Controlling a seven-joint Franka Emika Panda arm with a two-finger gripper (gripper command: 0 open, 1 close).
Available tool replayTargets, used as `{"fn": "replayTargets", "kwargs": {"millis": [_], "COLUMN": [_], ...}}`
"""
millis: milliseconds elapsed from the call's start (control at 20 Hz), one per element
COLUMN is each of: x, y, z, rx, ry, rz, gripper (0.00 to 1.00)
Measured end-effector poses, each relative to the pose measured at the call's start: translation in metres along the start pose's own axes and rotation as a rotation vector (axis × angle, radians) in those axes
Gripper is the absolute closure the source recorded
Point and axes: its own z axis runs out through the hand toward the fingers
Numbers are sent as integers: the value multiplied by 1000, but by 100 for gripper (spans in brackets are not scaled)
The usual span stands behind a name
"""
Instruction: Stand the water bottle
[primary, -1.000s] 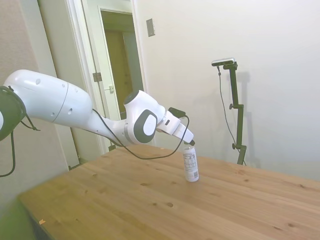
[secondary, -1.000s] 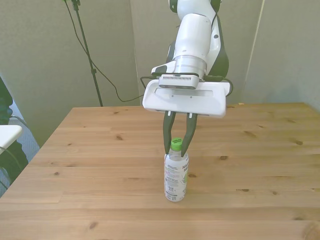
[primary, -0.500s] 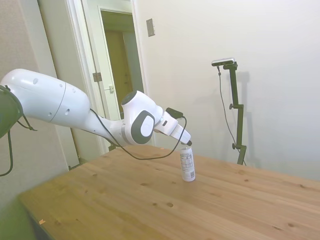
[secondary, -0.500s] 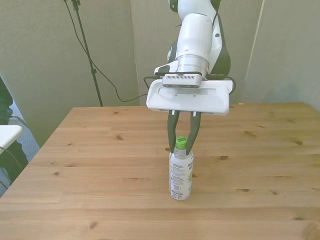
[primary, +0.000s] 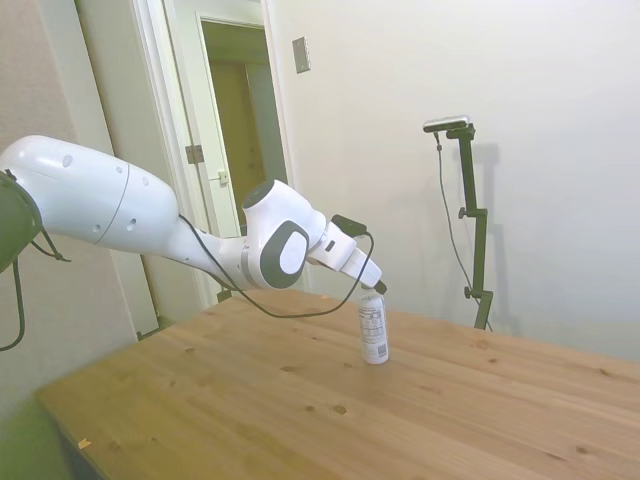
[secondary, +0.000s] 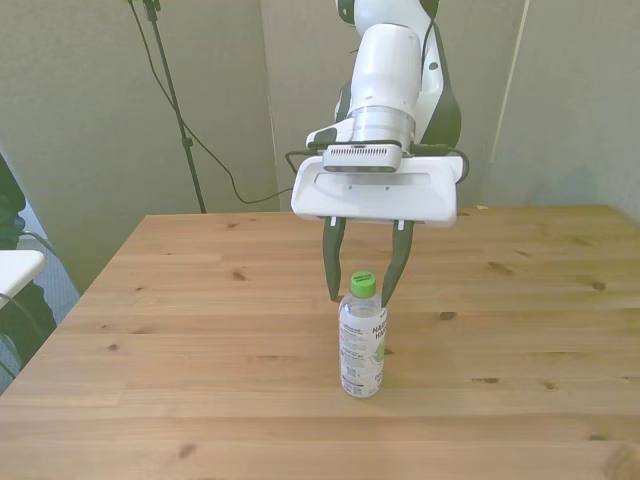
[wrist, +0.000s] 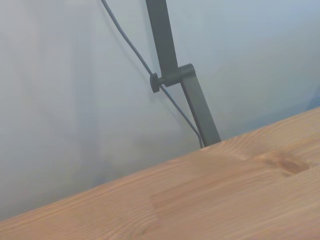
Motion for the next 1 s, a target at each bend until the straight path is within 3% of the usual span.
{"fn": "replayTargets", "kwargs": {"millis": [250, 450, 700, 1000], "x": [7, 2, -18, -67], "y": [-13, -20, 7, 43], "z": [-27, -59, -94, -93], "rx": [6, -16, -74, -129], "ry": [-4, -78, -248, -386], "rz": [-5, -63, -211, -332], "gripper": [0, 0, 0, 0]}}
